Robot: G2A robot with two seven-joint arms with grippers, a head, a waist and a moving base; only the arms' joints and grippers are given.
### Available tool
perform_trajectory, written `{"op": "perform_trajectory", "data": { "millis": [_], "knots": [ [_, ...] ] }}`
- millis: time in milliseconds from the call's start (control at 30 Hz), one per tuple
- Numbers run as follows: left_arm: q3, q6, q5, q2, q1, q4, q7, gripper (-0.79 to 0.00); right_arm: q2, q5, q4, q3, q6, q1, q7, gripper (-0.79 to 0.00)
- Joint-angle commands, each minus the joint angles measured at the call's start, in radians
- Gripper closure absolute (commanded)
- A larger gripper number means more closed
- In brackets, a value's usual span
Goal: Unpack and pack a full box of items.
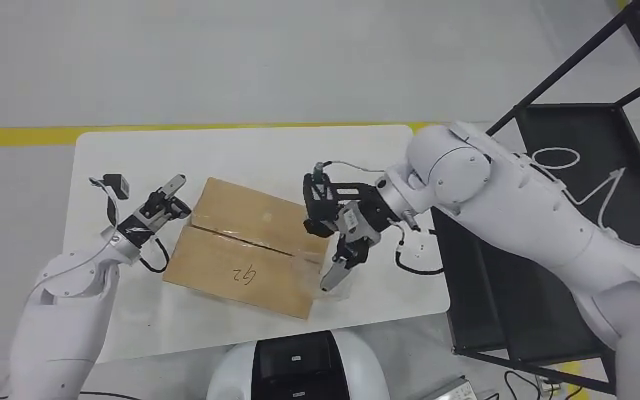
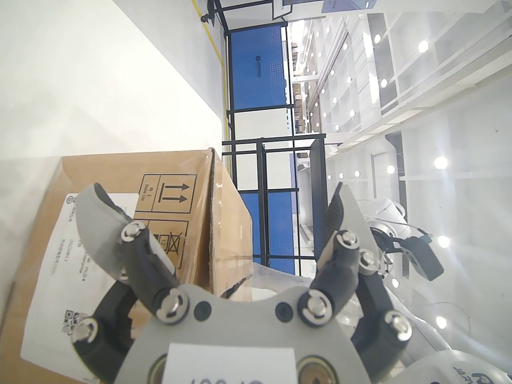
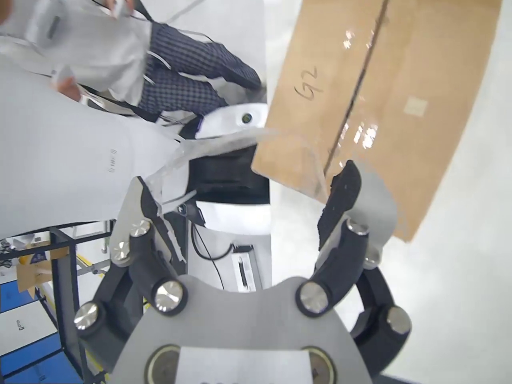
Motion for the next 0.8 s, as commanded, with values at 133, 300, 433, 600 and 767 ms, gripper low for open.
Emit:
{"op": "perform_trajectory", "data": {
  "millis": [133,300,433,600,767],
  "knots": [
    [0.002,0.001,-0.001,-0.001,0.002,0.000,0.004,-0.785,-0.064,0.190,0.132,-0.047,-0.096,0.019,-0.104,-0.785],
    [0.002,0.002,-0.001,-0.001,0.002,-0.001,0.007,-0.785,-0.122,0.114,0.199,-0.066,-0.087,0.050,-0.233,-0.785],
    [-0.002,0.001,-0.003,-0.001,0.006,-0.003,0.012,-0.785,-0.168,0.038,0.243,-0.083,-0.070,0.067,-0.332,-0.785],
    [-0.010,0.001,-0.006,0.000,0.012,-0.006,0.016,-0.785,-0.226,-0.041,0.274,-0.110,-0.065,0.084,-0.429,-0.785],
    [-0.017,-0.001,-0.008,0.000,0.017,-0.011,0.021,-0.785,-0.280,-0.140,0.294,-0.127,-0.060,0.106,-0.516,-0.785]
  ]
}}
